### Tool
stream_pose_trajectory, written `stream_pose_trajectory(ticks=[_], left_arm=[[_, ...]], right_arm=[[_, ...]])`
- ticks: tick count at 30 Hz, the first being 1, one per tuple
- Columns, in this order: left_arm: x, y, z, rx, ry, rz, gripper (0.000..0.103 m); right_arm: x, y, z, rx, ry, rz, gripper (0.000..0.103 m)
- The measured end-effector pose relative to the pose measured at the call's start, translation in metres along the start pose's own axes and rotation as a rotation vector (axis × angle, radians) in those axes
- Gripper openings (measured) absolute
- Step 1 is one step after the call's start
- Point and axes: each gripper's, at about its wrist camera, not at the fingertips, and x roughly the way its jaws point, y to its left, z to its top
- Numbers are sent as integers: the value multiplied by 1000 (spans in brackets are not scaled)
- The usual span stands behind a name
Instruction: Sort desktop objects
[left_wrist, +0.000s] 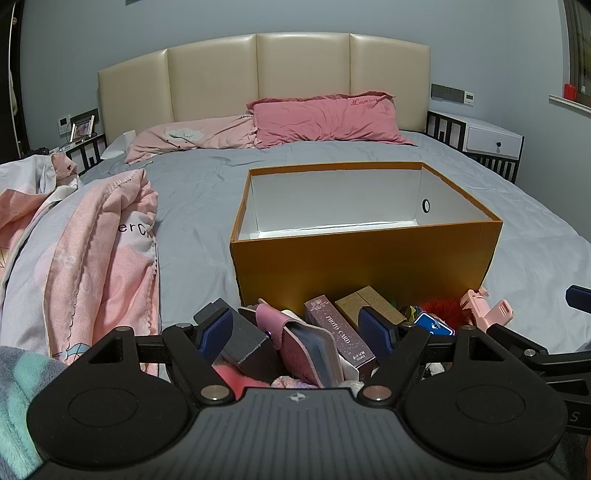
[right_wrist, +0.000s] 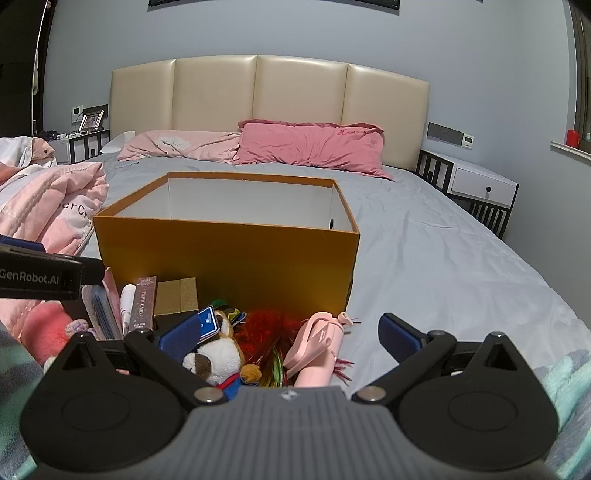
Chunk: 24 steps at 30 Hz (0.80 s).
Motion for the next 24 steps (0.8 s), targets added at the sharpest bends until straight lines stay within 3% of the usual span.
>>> stream_pose_trajectory(ticks=[13, 21, 24], left_arm=[[0, -1, -1, 1, 1, -8, 88], [0, -1, -1, -1, 11, -20, 77], [1, 2, 0, -20, 36, -19, 68]], right_arm=[[0, 1, 0, -4, 2, -1, 102], [0, 2, -1, -4, 4, 3, 102], [-1, 3, 0, -5, 15, 10, 101]])
